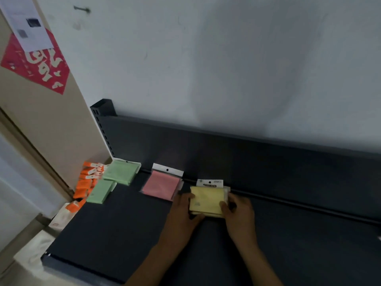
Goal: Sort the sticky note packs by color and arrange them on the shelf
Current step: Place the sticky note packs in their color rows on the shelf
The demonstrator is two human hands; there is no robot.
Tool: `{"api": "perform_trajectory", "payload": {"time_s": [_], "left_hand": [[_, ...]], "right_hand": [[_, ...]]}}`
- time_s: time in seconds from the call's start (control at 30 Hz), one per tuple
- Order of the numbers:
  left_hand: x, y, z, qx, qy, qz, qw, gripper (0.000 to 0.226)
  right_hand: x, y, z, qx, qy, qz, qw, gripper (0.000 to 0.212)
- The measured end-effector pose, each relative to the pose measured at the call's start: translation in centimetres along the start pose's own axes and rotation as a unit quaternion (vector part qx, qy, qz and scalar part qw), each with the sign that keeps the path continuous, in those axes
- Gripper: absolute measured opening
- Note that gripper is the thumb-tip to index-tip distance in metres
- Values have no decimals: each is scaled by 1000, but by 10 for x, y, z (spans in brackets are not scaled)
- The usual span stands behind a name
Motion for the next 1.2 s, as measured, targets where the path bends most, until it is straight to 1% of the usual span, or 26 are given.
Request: {"api": "perform_trajectory", "payload": {"time_s": [0.2, 0.33, 0.47, 0.57, 0.63, 0.77, 0.87, 1.03, 1.2], "left_hand": [[4, -2, -1, 32, -36, -22, 999, 58], [-5, 4, 6, 20, -64, -29, 997, 55], [-18, 21, 13, 14, -106, -2, 994, 36], [-27, 32, 17, -1, -150, -30, 988, 17], [-33, 38, 19, -8, -177, -51, 983, 10], [-47, 40, 26, -18, -240, -78, 967, 5], [-62, 28, 40, -37, -286, -100, 952, 5], [-91, -2, 90, -83, -357, -132, 921, 2], [-120, -46, 145, -111, -411, -176, 887, 8]], "right_hand": [[2, -4, 1, 8, -23, 8, 1000, 31], [-11, 1, -1, 16, -28, 53, 998, 31], [-32, 8, 1, 7, -50, 101, 994, 33], [-54, 8, -5, 12, -61, 132, 989, 27], [-71, 6, -12, 17, -60, 151, 987, 23], [-105, 9, -12, 30, -72, 202, 976, 26], [-137, 24, -1, 49, -90, 246, 964, 24], [-193, 73, 20, 31, -122, 324, 938, 24], [-237, 127, 49, 27, -162, 395, 904, 25]]}}
Point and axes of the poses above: each hand's wrist, its own x-axis towards the middle knuckle, its own y-axis out of the back of the hand, z = x × y, the point moved 5 cm from there along x, towards the middle knuckle, and after that the axes turned 9 degrees about -y, right-handed, at the moved point
